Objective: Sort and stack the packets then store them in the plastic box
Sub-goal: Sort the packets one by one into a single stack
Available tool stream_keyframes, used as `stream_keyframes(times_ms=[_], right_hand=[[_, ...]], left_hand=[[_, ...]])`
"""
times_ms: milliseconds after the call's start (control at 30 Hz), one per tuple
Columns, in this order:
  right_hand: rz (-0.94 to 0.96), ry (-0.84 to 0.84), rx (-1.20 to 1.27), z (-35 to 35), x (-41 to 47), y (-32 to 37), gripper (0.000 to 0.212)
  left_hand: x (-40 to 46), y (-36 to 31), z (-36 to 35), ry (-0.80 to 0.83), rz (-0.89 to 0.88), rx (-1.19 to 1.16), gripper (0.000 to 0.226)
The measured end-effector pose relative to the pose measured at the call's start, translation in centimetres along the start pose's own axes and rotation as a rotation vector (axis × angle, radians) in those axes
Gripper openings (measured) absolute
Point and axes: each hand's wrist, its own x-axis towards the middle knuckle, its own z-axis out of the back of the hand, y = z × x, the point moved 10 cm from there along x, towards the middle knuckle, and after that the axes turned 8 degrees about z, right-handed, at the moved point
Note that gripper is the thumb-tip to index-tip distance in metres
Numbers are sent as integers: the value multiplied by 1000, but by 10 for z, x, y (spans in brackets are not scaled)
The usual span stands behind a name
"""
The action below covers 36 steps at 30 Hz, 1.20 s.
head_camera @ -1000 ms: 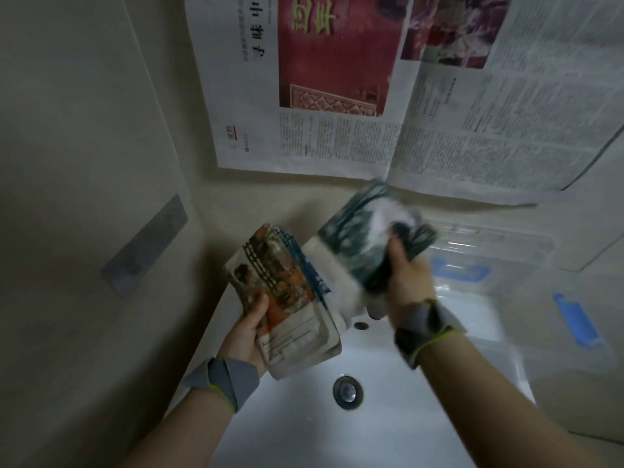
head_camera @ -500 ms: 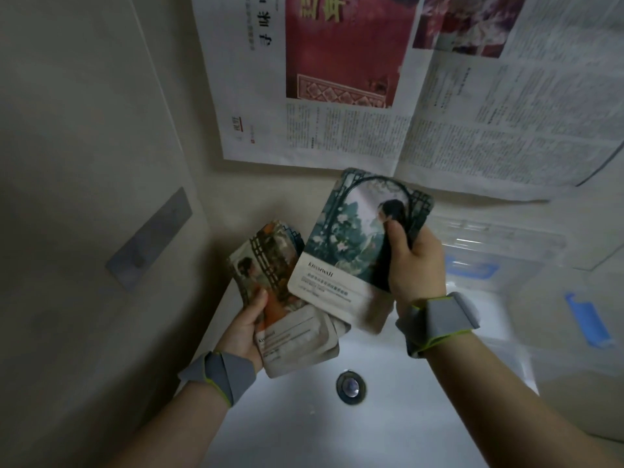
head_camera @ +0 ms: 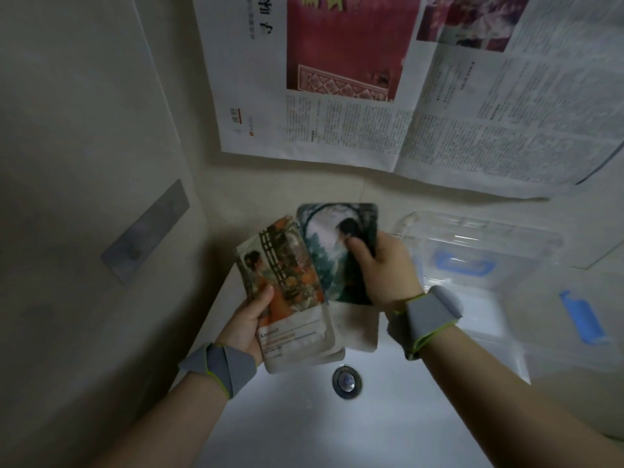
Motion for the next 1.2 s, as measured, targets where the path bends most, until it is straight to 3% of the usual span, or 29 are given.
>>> stream_keyframes(times_ms=[100,167,267,367,433,500,600,633,767,833,933,967,1033,1100,1167,1200], right_hand=[[-7,246,-117,-35,-3,2,29],[42,292,-150,-49,-4,8,33],[17,427,48,-79,-10,8,47],[-26,407,212,-84,-11,1,71],[-94,319,226,-75,-11,-13,81],[-209,360,181,-82,-17,-29,73],[-260,469,57,-103,-25,-41,46],[-286,441,79,-106,-23,-44,41],[-310,472,365,-125,-20,-39,37],[-260,460,364,-132,-17,-37,36],[-124,393,205,-140,-11,-38,36],[-67,406,154,-143,-9,-35,38],[-63,458,210,-153,-6,-38,35],[-236,477,414,-159,1,-51,42],[-430,327,577,-158,10,-77,49],[-430,264,528,-158,16,-87,45]], left_hand=[[1,1,-6,30,-26,45,63],[0,3,-15,78,-34,40,34],[3,12,-22,91,-24,28,37],[7,13,-10,31,-46,1,48],[9,11,1,-5,-36,-29,30],[12,5,9,-32,-30,-51,28],[14,-3,16,-97,-22,-52,63],[15,-3,21,-132,-19,-31,61],[14,-22,46,-311,-171,163,14],[13,-34,47,-332,-225,248,11],[18,-37,49,-292,-166,231,10],[20,-37,49,-280,-141,210,15],[24,-40,62,-285,-139,151,55],[24,-40,76,-324,-95,90,87],[27,-36,84,-324,-9,50,89],[28,-35,89,-319,25,37,89]])
